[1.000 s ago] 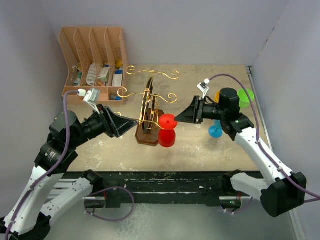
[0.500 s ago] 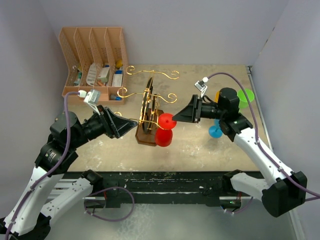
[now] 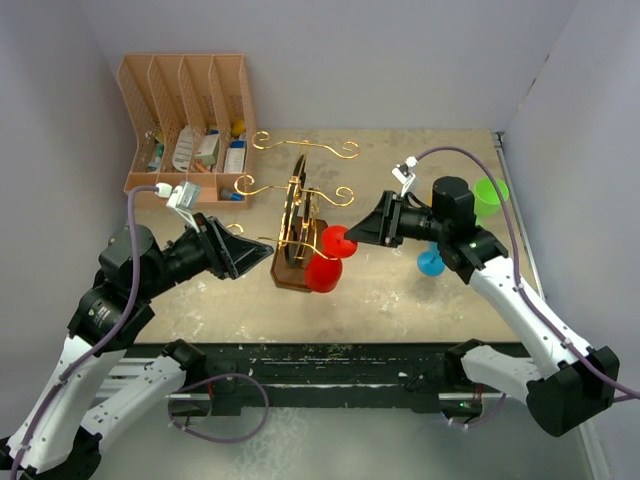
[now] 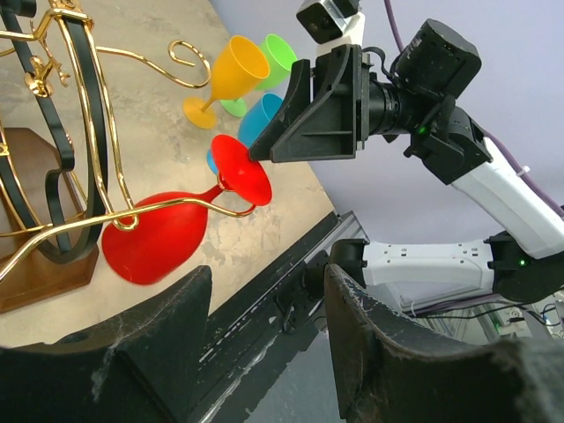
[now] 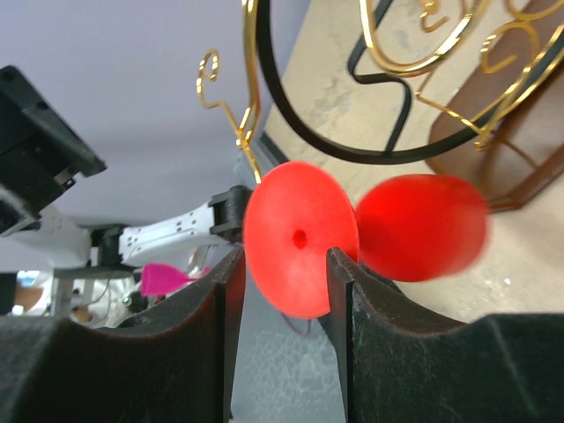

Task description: Take the wine glass off the wine glass rack

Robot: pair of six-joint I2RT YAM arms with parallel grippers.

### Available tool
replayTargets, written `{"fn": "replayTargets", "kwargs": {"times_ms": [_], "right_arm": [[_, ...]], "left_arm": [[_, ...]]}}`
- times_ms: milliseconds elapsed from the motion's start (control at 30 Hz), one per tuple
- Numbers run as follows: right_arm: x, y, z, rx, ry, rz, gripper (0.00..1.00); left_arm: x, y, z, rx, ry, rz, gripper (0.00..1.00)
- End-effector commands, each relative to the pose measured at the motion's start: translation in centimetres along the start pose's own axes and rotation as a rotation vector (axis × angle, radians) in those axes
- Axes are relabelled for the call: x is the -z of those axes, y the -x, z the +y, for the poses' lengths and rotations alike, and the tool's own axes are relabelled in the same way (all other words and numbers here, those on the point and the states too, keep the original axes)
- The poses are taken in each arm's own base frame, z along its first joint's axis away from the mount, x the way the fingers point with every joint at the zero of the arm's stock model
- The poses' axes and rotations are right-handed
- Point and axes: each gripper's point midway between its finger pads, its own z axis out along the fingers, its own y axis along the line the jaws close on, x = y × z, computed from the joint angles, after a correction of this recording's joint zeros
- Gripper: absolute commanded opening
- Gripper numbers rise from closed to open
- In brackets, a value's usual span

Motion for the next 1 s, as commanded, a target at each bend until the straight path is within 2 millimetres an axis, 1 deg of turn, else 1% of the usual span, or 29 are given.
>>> {"fn": "replayTargets", "kwargs": {"times_ms": [0,333,533,833,967], "right_arm": [[1.1,1.6,-0.4,0.068,-0.109,-0.090,0.46],[1.2,1.2,-0.4,0.066,-0.100,-0.084,0.48],[1.2,1.2,0.2,0.066,-0.068,-0.084,0.47],[0.9,0.1,1.9,0.041,0.052,-0.030,0.47],[0.9,0.0,1.8,0.040,0.048,-0.027,0.46]], "left_arm": [[0.5,0.9,-0.6,-0.037,-0.015,-0.038,0.58],[0.7,0.8,-0.6,-0.044,-0.014,-0.037,0.58],[0.6,0.7,-0.5,-0.039,-0.012,-0.035,0.58],[0.5,0.5,-0.2,-0.037,-0.005,-0.032,0.58],[0.3,0.4,-0.1,-0.033,-0.005,-0.029,0.58]]}}
